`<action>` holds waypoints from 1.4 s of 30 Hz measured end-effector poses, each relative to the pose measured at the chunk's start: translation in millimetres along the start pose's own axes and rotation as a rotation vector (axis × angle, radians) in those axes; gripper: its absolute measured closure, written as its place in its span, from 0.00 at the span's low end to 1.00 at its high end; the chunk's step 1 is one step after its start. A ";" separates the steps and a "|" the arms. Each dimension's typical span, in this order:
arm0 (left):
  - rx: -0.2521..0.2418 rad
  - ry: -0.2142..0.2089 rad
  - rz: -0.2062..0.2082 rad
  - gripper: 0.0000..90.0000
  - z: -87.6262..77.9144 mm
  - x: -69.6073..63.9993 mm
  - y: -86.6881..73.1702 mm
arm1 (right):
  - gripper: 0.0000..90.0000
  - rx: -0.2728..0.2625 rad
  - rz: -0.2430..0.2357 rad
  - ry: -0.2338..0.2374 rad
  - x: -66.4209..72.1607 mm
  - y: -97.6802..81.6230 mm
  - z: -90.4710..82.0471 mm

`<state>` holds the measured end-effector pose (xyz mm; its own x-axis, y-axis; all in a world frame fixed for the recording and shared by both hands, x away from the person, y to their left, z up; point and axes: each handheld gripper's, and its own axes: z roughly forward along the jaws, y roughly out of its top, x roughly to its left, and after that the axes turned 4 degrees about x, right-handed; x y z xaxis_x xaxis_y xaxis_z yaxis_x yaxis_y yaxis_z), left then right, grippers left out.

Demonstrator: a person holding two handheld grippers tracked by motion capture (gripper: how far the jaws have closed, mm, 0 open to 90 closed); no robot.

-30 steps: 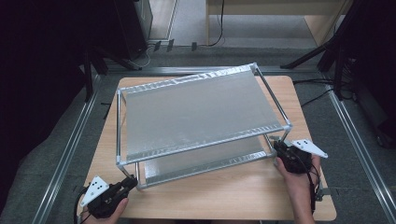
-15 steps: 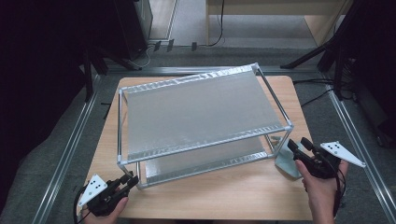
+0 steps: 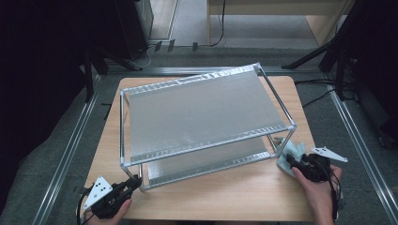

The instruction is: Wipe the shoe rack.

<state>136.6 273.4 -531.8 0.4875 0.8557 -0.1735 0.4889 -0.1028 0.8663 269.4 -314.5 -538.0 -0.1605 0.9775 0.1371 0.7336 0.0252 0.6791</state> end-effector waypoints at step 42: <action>0.019 -0.054 0.048 0.88 5.3 -10.8 0.5 | 0.90 -0.162 -0.006 0.059 43.7 17.4 -32.6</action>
<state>135.4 261.5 -532.0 0.5489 0.8209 -0.1576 0.4777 -0.1533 0.8651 253.6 -278.2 -496.7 -0.2071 0.9632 0.1714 0.6168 -0.0074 0.7871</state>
